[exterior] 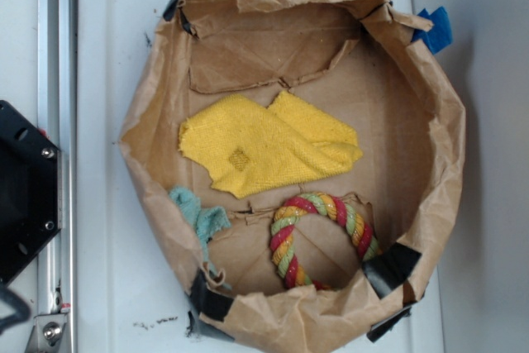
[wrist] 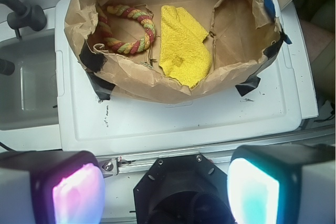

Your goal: Grab the yellow cloth.

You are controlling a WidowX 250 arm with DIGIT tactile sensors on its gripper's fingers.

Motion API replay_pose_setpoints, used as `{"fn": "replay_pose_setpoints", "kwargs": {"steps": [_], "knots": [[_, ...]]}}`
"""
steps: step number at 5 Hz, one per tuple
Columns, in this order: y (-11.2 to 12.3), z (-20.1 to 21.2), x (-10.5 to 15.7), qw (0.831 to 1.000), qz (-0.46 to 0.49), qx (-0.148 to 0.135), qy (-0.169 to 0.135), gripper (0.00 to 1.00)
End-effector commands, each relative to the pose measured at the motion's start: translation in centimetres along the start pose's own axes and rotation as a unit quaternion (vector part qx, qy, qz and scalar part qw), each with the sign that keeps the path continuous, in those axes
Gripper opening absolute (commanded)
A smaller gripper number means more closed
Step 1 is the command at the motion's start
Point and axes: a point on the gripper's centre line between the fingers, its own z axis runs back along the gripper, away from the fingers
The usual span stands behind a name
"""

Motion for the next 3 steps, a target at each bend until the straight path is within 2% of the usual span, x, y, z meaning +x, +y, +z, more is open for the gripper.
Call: {"fn": "replay_pose_setpoints", "kwargs": {"steps": [1, 2, 3], "knots": [[0.0, 0.0, 0.0, 1.0, 0.0, 0.0, 0.0, 1.0], [0.4, -1.5, 4.9, 0.999, 0.028, 0.019, 0.021, 1.0], [0.7, -3.0, 8.9, 0.998, 0.029, 0.025, 0.043, 1.0]]}}
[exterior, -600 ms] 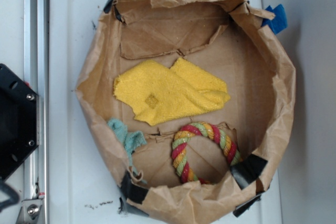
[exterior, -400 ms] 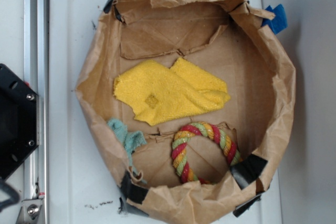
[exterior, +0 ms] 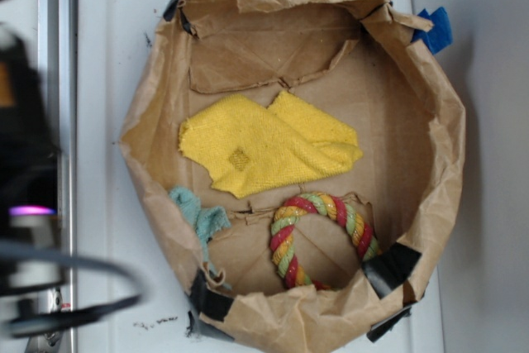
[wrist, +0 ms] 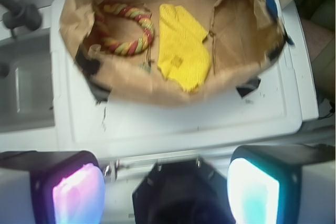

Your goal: Grab the yellow cloth.

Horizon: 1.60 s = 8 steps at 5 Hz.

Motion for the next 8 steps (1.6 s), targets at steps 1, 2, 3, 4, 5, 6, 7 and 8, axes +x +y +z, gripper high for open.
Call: {"fn": "replay_pose_setpoints", "kwargs": {"steps": [1, 2, 3, 4, 5, 6, 7, 8], "knots": [[0.6, -1.9, 7.7, 1.0, -0.011, 0.014, 0.018, 1.0], [0.0, -5.0, 8.5, 0.994, -0.104, 0.03, 0.026, 1.0], [-0.3, -7.5, 7.3, 0.987, -0.151, 0.035, 0.034, 1.0], [-0.6, -9.6, 6.4, 0.982, -0.18, 0.033, 0.037, 1.0], [-0.6, -11.1, 6.3, 0.977, -0.212, 0.019, 0.017, 1.0], [-0.7, -10.8, 6.3, 0.971, -0.239, 0.012, -0.005, 1.0], [-0.3, -9.6, 6.2, 0.964, -0.261, -0.007, -0.045, 1.0], [0.4, -9.0, 7.0, 0.965, -0.255, -0.006, -0.053, 1.0]]}}
